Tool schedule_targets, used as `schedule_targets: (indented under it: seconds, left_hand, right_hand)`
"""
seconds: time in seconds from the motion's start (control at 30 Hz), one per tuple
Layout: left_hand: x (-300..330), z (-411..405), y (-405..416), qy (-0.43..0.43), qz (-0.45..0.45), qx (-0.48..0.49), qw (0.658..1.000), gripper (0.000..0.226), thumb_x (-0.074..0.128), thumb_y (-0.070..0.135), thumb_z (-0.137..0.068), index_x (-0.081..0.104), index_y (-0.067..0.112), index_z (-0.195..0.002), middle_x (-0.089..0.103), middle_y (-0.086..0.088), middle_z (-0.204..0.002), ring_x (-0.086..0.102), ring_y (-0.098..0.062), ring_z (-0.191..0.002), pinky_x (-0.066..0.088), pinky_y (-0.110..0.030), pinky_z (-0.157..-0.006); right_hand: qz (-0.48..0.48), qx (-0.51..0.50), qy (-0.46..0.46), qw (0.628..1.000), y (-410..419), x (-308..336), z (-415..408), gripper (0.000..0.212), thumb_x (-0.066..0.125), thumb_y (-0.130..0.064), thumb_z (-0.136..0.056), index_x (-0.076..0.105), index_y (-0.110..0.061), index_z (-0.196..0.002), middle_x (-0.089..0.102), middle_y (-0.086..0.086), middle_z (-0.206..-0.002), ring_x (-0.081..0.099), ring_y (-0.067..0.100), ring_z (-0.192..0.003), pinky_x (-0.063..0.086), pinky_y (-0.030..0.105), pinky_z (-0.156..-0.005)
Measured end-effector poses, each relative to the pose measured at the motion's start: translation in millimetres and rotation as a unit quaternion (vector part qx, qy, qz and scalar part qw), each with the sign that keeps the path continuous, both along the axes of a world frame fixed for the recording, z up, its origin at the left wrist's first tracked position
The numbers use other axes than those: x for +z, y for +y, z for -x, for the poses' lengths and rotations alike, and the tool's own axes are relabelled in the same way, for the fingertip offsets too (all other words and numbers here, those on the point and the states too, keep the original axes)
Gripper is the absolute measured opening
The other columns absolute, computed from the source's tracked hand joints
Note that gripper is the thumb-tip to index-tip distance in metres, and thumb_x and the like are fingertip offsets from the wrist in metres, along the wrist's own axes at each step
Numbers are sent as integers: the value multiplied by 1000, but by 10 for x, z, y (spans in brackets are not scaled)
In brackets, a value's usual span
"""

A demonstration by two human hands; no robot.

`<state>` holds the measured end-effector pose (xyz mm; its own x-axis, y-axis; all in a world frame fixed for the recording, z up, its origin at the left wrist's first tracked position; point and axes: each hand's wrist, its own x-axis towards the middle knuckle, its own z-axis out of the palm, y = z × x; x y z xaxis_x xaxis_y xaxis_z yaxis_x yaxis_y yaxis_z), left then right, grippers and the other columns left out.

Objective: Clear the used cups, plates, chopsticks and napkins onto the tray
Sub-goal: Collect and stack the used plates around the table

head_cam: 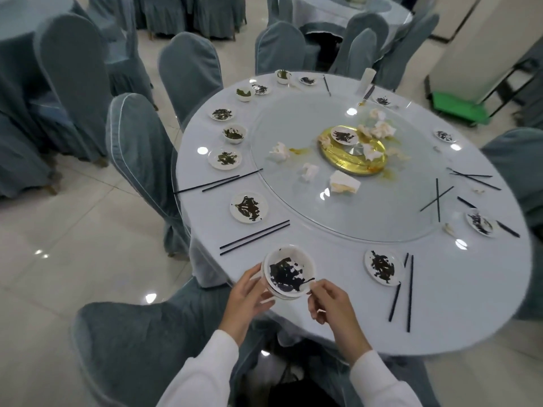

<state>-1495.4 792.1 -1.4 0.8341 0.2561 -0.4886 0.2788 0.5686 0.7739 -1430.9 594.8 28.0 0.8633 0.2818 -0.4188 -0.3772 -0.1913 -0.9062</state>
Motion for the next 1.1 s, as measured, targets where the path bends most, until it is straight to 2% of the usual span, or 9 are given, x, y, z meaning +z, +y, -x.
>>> schedule_targets:
  seconds: [0.2, 0.37, 0.5, 0.6, 0.7, 0.8, 0.9, 1.0, 1.1]
  left_hand:
    - [54, 59, -99, 1, 13, -24, 1000, 27, 69, 25, -100, 74, 42, -119, 77, -6, -123, 75, -33, -110, 64, -40, -86]
    - [69, 77, -263, 1, 19, -58, 998, 31, 72, 29, -98, 71, 35, -129, 73, -10, -129, 73, -37, -113, 60, -52, -96]
    - [101, 121, -450, 19, 43, -89, 995, 30, 68, 30, -102, 70, 28, -131, 72, -11, -131, 72, -39, -116, 53, -62, -105]
    - [186, 167, -593, 23, 48, -89, 995, 36, 65, 39, -101, 69, 20, -131, 72, -13, -130, 71, -40, -117, 54, -62, -103]
    - [269, 246, -753, 20, 54, -77, 995, 43, 71, 35, -95, 60, 4, -123, 72, -18, -127, 72, -42, -114, 57, -59, -100]
    - [308, 361, -919, 17, 39, -64, 997, 34, 72, 33, -91, 59, 8, -110, 74, -19, -124, 75, -35, -102, 61, -55, -95]
    - [285, 525, -1064, 28, 27, -41, 998, 29, 70, 30, -92, 59, 9, -108, 74, -18, -118, 75, -32, -99, 60, -56, -94]
    - [253, 735, -1220, 43, 27, -17, 999, 18, 67, 26, -97, 59, 12, -103, 74, -18, -116, 73, -34, -100, 55, -64, -101]
    - [249, 943, -1296, 43, 9, -10, 999, 23, 68, 30, -93, 59, 13, -105, 74, -18, -121, 73, -36, -106, 55, -63, -102]
  right_hand:
    - [45, -37, 27, 998, -113, -10, 120, 25, 68, -30, -102, 55, -9, -101, 64, 7, -68, 59, 18, -59, 45, 24, -52]
    - [-5, -62, 66, 996, -236, -4, 240, 19, 64, -25, -103, 61, -30, -122, 77, 9, -92, 72, 19, -74, 58, 28, -63]
    - [-12, -75, 47, 996, -436, 27, 286, 25, 60, -15, -104, 63, -26, -126, 77, 7, -88, 68, 16, -69, 55, 26, -59]
    - [-12, -79, 32, 996, -613, 60, 346, 27, 60, -12, -104, 64, -26, -126, 77, 7, -89, 67, 15, -68, 55, 25, -59]
    - [-21, -69, 14, 997, -779, 95, 449, 28, 59, -12, -105, 64, -29, -127, 78, 5, -94, 68, 15, -69, 57, 27, -62]
    - [-36, -62, 11, 997, -948, 81, 583, 31, 61, -12, -105, 64, -31, -129, 77, 7, -97, 68, 14, -71, 56, 28, -63]
    - [-58, -54, 13, 997, -1107, 7, 758, 35, 62, -11, -104, 64, -30, -133, 74, 12, -95, 66, 18, -73, 53, 28, -63]
    - [-79, -47, 26, 995, -1235, -74, 921, 36, 62, -8, -104, 64, -27, -134, 72, 8, -90, 64, 18, -72, 52, 26, -61]
    - [-96, -38, 28, 994, -1295, -105, 1036, 30, 62, -13, -105, 66, -25, -132, 73, 6, -91, 64, 17, -72, 52, 24, -61]
